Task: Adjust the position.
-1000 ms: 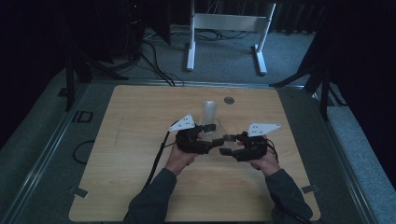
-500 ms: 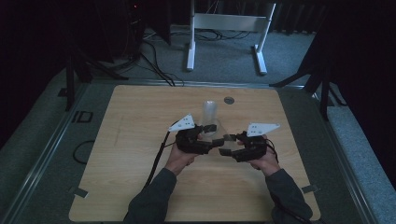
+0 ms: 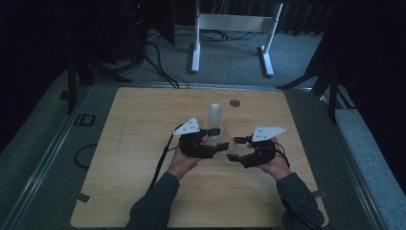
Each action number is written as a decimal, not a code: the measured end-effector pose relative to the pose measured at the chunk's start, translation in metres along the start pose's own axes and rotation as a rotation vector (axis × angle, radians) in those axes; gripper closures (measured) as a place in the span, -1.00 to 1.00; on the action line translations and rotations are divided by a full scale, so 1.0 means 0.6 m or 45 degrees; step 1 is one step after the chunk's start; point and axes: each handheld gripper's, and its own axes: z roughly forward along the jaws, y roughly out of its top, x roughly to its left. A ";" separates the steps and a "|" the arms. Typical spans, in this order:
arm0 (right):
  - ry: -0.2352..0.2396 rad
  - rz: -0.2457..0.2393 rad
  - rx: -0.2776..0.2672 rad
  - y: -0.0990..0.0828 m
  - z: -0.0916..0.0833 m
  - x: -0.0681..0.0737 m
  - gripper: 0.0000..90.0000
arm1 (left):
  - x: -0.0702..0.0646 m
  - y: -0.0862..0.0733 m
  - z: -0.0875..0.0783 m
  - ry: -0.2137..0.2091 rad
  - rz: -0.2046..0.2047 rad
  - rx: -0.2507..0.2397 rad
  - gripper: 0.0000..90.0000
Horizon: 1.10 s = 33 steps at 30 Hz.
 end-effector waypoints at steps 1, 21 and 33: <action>-0.007 -0.005 0.008 0.002 0.000 0.001 -0.40 | 0.000 0.000 0.000 0.002 0.007 0.010 -0.35; -0.013 -0.086 0.132 0.014 0.014 0.006 -0.35 | -0.008 0.000 0.013 0.002 0.065 0.133 -0.35; 0.013 -0.093 0.195 0.009 0.029 0.007 -0.20 | -0.016 0.000 0.021 0.019 0.127 0.199 -0.35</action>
